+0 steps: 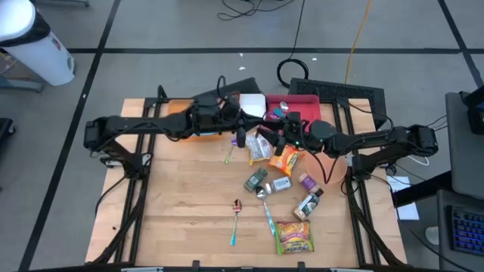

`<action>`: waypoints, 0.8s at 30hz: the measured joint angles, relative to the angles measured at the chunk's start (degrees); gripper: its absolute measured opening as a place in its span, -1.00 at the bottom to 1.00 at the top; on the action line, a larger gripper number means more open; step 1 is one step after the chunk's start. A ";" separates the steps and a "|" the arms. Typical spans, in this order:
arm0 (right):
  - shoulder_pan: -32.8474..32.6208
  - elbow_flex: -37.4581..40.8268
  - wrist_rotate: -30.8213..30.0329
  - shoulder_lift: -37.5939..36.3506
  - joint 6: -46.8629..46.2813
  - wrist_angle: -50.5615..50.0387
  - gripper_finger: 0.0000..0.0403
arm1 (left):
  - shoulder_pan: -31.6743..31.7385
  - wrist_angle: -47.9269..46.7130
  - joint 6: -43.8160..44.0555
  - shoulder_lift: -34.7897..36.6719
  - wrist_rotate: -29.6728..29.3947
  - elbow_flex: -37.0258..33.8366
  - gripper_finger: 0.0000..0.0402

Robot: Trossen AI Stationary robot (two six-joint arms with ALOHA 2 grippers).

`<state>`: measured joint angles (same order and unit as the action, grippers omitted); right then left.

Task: Pick & Place Food Item
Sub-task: Put the black spoon into the red bin

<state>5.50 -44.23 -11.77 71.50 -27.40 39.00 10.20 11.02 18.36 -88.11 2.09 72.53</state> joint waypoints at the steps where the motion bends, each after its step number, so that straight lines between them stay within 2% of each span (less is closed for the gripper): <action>1: 0.02 0.00 -0.04 0.00 -0.02 -0.22 0.02 | 0.00 0.41 0.53 -0.33 0.13 0.00 -0.98; 9: 0.00 0.00 -0.07 0.00 -0.42 -1.77 0.01 | 0.29 1.45 0.97 -0.85 0.44 0.00 -0.97; 12: 0.00 0.00 -0.09 0.00 -0.42 -1.76 -0.06 | 0.66 1.31 0.97 -0.89 0.43 0.00 -0.98; 16: 0.01 0.00 -0.11 0.00 -0.44 -2.43 -0.28 | 0.66 1.28 0.97 -0.87 0.39 0.00 -0.98; 24: 0.11 0.00 -0.08 0.00 0.16 -2.56 -0.88 | 0.70 1.08 0.81 -0.88 -0.76 0.00 -0.98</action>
<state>5.61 -44.23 -11.85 71.50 -27.24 36.45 10.90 12.10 19.18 -88.99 1.33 72.53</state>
